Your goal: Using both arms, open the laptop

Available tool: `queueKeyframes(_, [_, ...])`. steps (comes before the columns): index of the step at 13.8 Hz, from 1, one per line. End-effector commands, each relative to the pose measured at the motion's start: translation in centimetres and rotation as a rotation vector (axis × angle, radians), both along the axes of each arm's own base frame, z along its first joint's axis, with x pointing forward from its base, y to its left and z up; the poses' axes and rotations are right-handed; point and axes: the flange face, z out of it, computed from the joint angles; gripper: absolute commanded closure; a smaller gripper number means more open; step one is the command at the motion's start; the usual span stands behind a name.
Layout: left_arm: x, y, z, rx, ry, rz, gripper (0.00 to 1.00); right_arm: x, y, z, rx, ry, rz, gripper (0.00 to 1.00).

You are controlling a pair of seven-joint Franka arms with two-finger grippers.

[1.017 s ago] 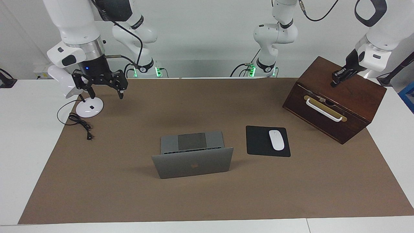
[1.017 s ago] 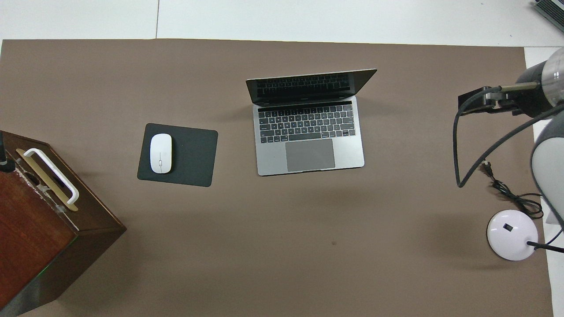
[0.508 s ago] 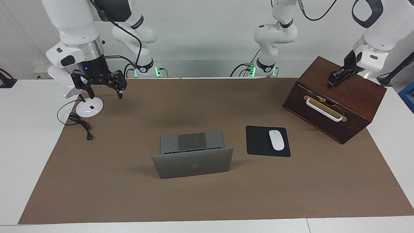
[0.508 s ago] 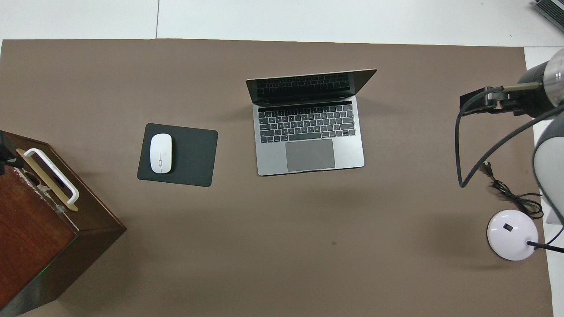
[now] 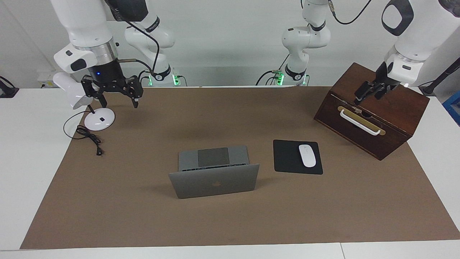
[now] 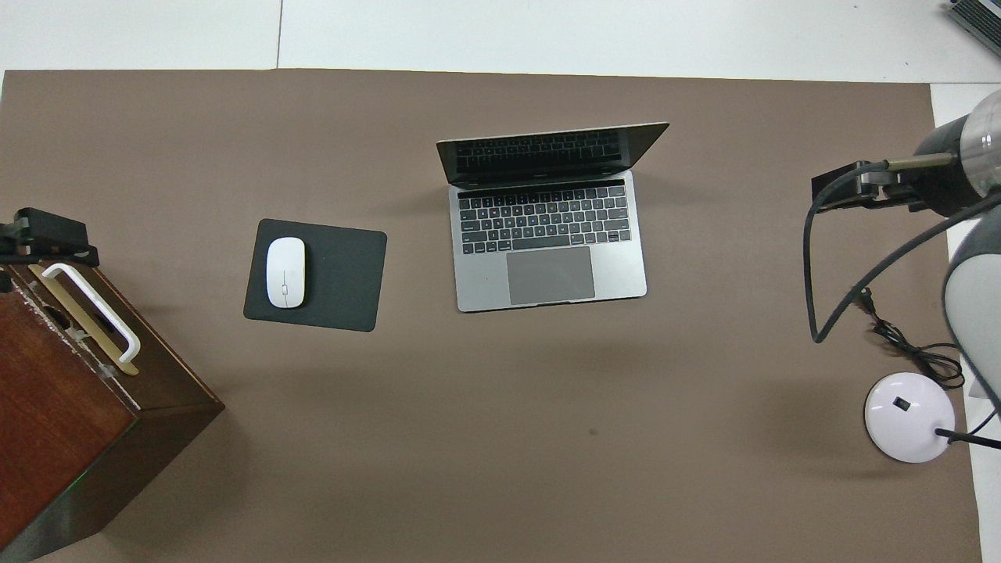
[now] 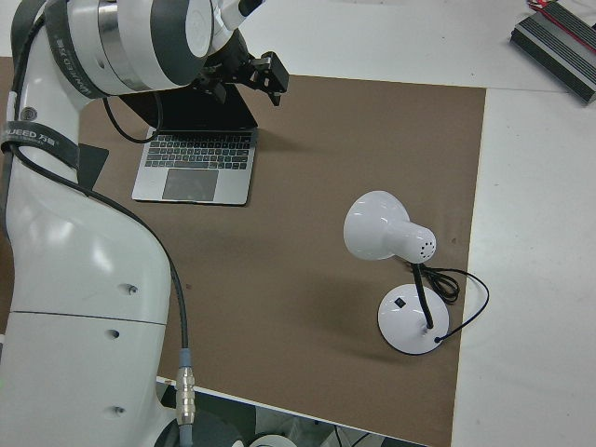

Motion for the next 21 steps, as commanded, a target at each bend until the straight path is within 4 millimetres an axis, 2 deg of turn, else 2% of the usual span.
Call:
queueKeyframes(1, [-0.5, -0.5, 0.3, 0.022, -0.001, -0.024, 0.0, -1.1, -0.1, 0.1, 0.027, 0.025, -0.002, 0.0])
queueKeyframes(3, [-0.5, -1.9, 0.9, 0.025, 0.002, -0.054, 0.0, -1.5, -0.2, 0.4, 0.025, 0.028, -0.004, 0.0])
queueKeyframes(6, [-0.2, -3.7, 0.7, 0.02, -0.014, -0.085, 0.0, -1.7, -0.1, 0.7, 0.025, 0.026, -0.005, 0.0])
queueKeyframes(15, [0.3, -3.5, 1.3, 0.014, -0.053, -0.093, 0.0, -2.6, 0.0, 1.4, 0.084, 0.045, -0.009, 0.0])
queueKeyframes(19, [0.1, -2.8, 1.7, 0.012, -0.053, -0.231, 0.0, -2.8, 0.0, 1.4, 0.082, 0.054, -0.011, 0.0])
queueKeyframes(21, [0.1, -2.8, 1.8, 0.009, -0.055, -0.23, 0.0, -3.2, 0.0, 1.7, 0.079, 0.053, -0.011, 0.0])
